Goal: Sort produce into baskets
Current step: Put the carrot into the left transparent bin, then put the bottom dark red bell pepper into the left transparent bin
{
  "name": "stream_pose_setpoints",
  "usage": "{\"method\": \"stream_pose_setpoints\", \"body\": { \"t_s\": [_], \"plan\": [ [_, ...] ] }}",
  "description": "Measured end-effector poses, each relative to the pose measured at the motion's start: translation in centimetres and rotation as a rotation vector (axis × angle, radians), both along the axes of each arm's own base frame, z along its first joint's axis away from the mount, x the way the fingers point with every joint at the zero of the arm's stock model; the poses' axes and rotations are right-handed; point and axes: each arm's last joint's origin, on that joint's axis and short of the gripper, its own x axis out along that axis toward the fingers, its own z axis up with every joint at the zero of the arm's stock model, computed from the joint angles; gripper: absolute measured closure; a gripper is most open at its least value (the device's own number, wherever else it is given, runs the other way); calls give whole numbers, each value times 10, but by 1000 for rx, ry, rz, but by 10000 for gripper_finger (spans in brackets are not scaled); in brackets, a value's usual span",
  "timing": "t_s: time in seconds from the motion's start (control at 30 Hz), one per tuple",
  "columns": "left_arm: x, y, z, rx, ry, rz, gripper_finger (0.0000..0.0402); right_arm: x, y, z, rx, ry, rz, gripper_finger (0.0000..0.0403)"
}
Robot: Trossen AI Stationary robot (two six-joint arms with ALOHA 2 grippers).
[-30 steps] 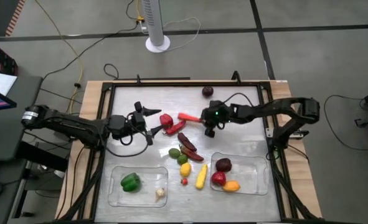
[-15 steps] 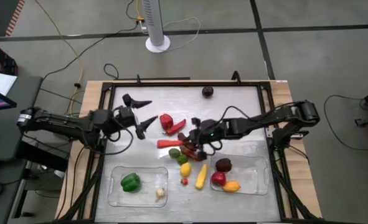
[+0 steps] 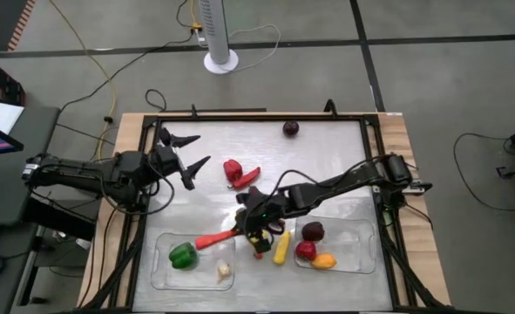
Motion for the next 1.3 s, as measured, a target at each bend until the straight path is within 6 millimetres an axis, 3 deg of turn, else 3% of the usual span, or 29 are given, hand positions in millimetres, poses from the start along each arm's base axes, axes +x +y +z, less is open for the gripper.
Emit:
{"method": "stream_pose_setpoints", "body": {
  "t_s": [0.23,0.4,0.63,0.7,0.87,1.03,1.3],
  "plan": [
    [-9,0,2,-47,-35,-6,95,17,12,-13,16,27,68,307],
    [-6,0,-1,-62,-15,-14,95,22,12,-15,33,31,59,243],
    [-5,0,-2,-73,-11,-16,95,2,-8,13,0,103,-20,159],
    [-5,0,-3,-84,-9,-17,95,-7,-17,16,-63,143,-98,155],
    [-5,0,-5,-111,4,-20,95,-31,-39,-11,-129,420,-271,166],
    [-5,0,-6,-118,2,-20,95,-52,-52,-26,-120,686,-391,185],
    [-5,0,-5,-119,-2,-20,95,-53,-52,-28,-19,746,-376,196]
  ]
}}
